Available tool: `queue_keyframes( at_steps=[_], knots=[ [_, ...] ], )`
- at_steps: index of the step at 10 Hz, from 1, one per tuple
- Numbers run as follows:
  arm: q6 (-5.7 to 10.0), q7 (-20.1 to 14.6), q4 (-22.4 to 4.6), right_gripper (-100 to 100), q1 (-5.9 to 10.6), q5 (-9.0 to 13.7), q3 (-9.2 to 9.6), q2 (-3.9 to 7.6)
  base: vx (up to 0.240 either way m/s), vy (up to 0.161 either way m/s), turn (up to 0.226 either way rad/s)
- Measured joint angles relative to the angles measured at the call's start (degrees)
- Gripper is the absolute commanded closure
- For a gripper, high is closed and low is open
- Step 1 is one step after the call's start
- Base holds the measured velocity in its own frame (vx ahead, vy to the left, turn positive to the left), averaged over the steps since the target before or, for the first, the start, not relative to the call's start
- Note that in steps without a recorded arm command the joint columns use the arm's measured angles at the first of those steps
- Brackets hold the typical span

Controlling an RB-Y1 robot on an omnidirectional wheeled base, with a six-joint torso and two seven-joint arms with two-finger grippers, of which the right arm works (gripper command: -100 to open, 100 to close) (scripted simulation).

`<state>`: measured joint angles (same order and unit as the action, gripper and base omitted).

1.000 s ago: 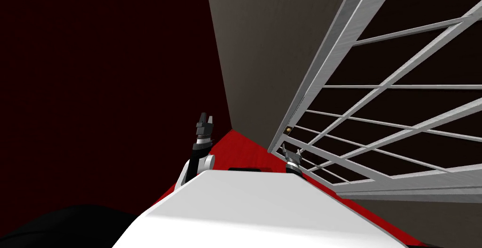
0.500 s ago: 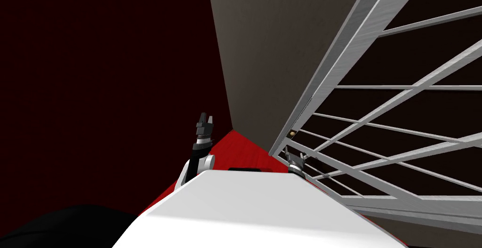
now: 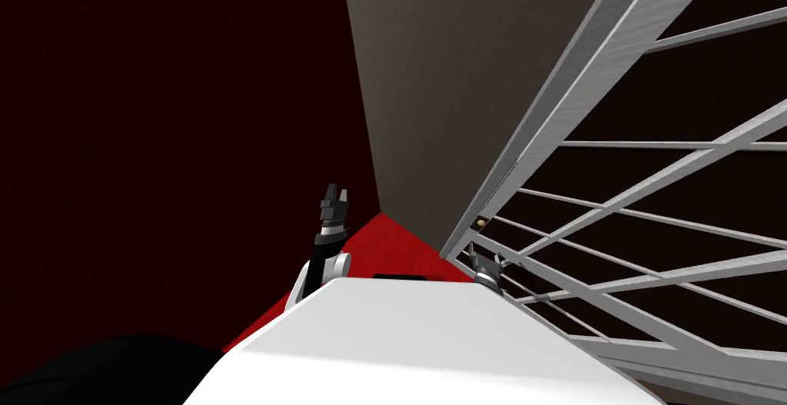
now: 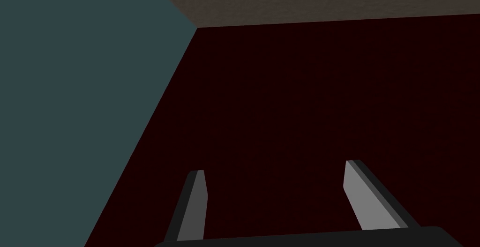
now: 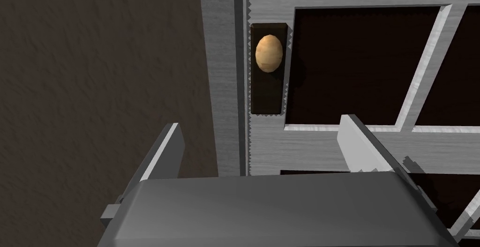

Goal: Pull the door open

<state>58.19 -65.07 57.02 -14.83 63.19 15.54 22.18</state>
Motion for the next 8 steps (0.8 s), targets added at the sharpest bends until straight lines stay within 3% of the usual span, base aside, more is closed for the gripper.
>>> queue_keyframes(
  at_steps=[4, 5, 8],
  knots=[
    [1.79, -4.47, -5.35, -100, 1.04, 3.86, 1.27, 1.02, 0.113, -0.095, 0.106],
    [1.86, -5.08, -5.51, -100, 0.79, 4.96, 1.37, 1.46, 0.054, -0.046, 0.022],
    [1.94, -6.57, -6.48, -100, 0.86, 4.54, 1.72, 2.11, 0.164, -0.065, -0.062]
  ],
)
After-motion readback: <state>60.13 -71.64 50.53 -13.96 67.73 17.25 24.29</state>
